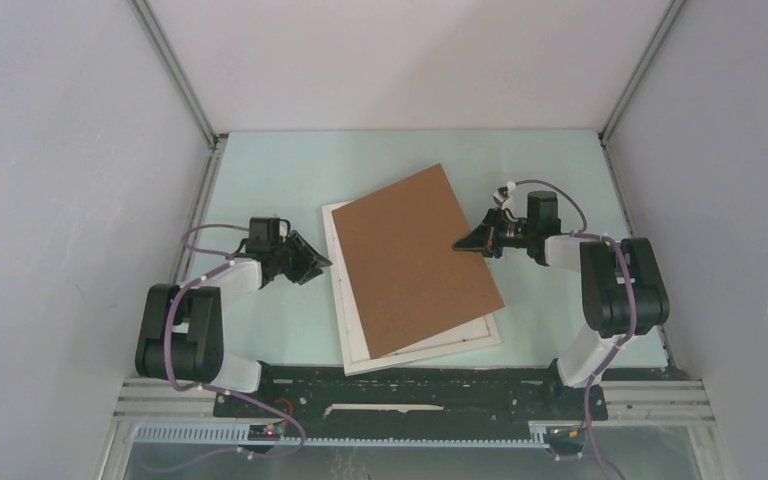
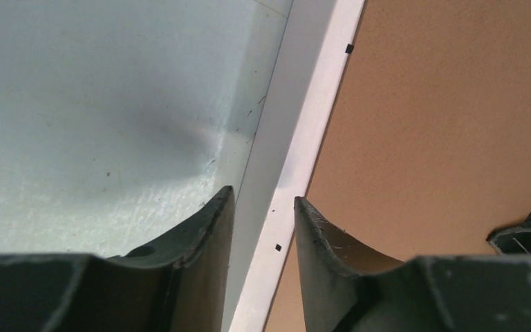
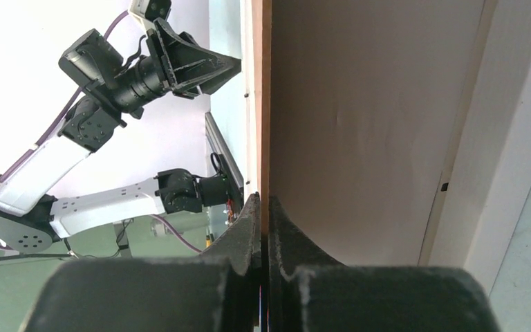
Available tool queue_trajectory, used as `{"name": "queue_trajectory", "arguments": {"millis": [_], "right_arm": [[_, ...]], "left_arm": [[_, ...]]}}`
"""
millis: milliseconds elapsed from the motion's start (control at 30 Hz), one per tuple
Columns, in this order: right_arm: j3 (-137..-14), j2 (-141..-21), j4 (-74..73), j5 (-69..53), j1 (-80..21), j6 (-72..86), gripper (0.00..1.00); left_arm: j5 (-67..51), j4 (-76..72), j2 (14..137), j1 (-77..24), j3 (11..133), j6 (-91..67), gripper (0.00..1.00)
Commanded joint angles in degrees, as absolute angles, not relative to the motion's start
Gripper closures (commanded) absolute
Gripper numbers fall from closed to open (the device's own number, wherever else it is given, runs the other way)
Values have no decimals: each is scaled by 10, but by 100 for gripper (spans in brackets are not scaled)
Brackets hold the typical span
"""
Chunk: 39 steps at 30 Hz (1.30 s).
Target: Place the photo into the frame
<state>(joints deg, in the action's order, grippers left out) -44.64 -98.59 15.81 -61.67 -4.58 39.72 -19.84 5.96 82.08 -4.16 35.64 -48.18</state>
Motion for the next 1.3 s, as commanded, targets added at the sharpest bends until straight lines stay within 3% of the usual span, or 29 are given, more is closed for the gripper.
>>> {"name": "queue_trajectory", "arguments": {"millis": [0,633,967,1100,1267], "right_arm": [[-462,-976,176,-606,-61,401,100],[-348,-915,322,-469,-131,467,100],[-361,-904,213,-368,-183,404,100],[-378,-893,121,-339,-185,354,96],[-420,-890,16,-315,-184,300,71]], "left_arm": [[-206,33,827,-49,339,-489,63],[-198,-21,869,-98,311,-514,86],[-201,-30,875,-106,306,-519,92],[-200,-29,869,-106,305,-517,92],[-200,-28,871,-106,307,-515,94]]}}
